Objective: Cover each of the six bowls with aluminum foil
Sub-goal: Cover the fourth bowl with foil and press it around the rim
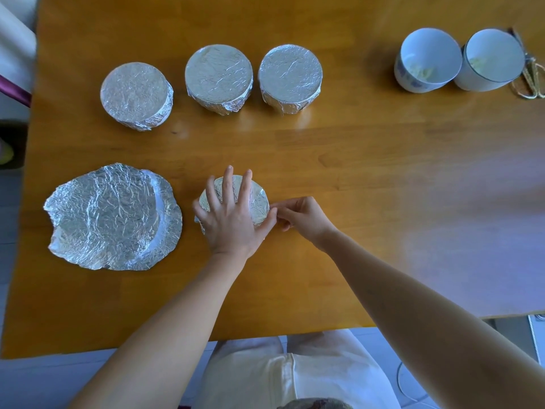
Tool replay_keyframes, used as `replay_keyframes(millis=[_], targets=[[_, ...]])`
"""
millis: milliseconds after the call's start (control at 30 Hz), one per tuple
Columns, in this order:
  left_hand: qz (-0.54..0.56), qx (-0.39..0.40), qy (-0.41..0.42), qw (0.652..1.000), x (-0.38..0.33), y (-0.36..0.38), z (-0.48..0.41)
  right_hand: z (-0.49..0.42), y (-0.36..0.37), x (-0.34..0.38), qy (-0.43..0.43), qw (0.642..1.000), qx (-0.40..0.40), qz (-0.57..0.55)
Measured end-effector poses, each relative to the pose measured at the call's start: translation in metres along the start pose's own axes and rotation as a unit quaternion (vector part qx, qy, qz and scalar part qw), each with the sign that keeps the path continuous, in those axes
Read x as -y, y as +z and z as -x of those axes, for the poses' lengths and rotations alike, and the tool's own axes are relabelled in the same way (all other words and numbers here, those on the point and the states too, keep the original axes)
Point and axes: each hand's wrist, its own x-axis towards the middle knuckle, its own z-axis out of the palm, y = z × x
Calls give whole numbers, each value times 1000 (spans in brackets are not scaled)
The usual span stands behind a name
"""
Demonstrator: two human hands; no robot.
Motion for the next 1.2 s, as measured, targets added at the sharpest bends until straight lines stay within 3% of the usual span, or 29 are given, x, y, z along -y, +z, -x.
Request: replay_keyframes(millis=[100,333,500,800,1067,1200], targets=[[11,2,-6,1000,-1,-2,1,3,0,0,19,998,27,-51],[16,5,-15,1000,-1,-1,2,1,9,3,24,999,9,-38],[45,4,-37,998,-3,-2,1,-7,9,11,16,999,-5,43],[209,-12,-149,966,-11,-15,4,-36,5,33,32,990,-24,133],[180,-40,-159,970,2,-10,32,-48,14,43,44,983,9,175],[128,-20,-108,986,4,-12,26,-51,14,42,31,982,18,183]])
